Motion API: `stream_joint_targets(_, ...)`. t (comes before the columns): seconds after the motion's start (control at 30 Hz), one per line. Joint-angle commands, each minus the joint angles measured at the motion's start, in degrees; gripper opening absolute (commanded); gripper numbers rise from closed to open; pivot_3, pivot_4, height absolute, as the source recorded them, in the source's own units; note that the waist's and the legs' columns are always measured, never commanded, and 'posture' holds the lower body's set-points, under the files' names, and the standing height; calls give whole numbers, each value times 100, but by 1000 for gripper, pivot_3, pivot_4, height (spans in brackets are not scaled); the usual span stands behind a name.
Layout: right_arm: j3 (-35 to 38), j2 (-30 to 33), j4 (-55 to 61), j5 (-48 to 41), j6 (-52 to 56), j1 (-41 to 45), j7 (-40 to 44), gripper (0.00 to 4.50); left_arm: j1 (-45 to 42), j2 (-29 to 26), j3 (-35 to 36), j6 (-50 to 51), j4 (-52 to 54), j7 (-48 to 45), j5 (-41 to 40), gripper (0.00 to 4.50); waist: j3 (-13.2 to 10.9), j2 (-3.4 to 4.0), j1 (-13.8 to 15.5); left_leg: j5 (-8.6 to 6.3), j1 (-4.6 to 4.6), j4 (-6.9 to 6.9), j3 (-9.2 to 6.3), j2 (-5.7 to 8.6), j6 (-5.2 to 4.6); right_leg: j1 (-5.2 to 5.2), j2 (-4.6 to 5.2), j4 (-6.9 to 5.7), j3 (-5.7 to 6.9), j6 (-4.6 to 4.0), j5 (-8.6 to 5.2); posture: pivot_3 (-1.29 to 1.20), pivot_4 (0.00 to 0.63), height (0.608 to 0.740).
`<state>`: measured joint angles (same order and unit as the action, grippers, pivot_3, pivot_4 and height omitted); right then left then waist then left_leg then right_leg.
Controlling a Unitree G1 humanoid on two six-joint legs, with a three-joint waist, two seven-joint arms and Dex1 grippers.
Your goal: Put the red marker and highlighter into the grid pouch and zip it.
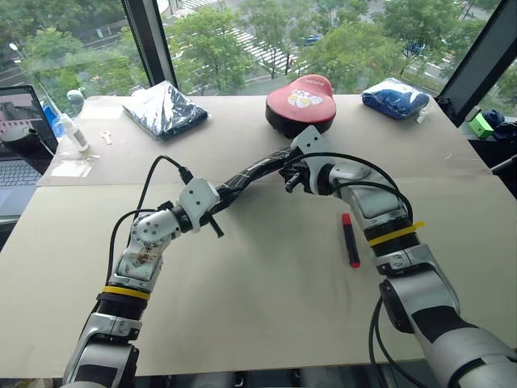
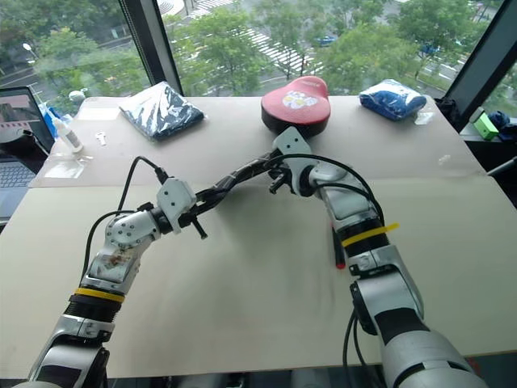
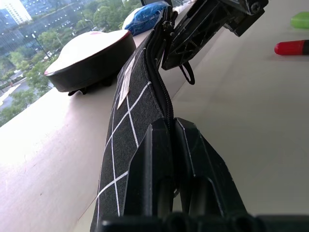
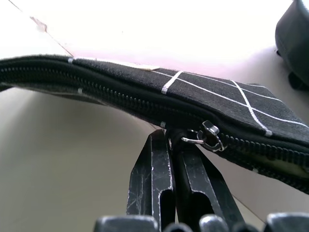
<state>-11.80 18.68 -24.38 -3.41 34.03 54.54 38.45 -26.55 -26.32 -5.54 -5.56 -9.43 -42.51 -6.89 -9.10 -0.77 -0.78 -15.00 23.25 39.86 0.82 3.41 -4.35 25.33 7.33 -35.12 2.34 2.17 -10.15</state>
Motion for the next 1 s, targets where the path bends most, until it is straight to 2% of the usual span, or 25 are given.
stream_joint_targets(0.03,-334,10,472,-25,-165,86,641,40,-177,54,37,-41,164,-49,-56,0,0,0,-9,0,0,-1,0,-1,0,1,-1,0,0,0,0,0,150,740)
stream_joint_targets(0.17,-468,83,422,202,-311,37,642,40,-224,85,43,-33,125,-64,-52,0,0,0,-3,1,0,-2,0,-2,2,2,-3,-2,1,0,0,0,150,740)
stream_joint_targets(0.33,-63,193,-82,234,-403,287,352,40,-231,113,45,-22,140,-105,-55,0,0,0,5,1,-1,-1,0,0,2,0,-2,-1,1,0,0,0,150,740)
stream_joint_targets(0.53,-294,6,910,-158,227,-32,1008,40,-272,131,43,-13,110,-168,-56,0,0,0,-15,2,0,-5,0,-4,4,5,-4,-2,0,0,0,0,150,740)
stream_joint_targets(0.63,-481,-193,1241,-159,424,-173,1035,40,-321,168,28,-20,72,-185,-48,0,0,0,-14,3,0,-5,0,-7,6,4,-8,-3,0,0,0,0,150,740)
stream_joint_targets(1.0,-627,-295,1103,-22,412,-12,1027,40,-364,237,36,-56,14,-176,-35,0,0,0,4,3,0,-1,-2,-2,6,3,-5,-4,0,0,0,0,150,740)
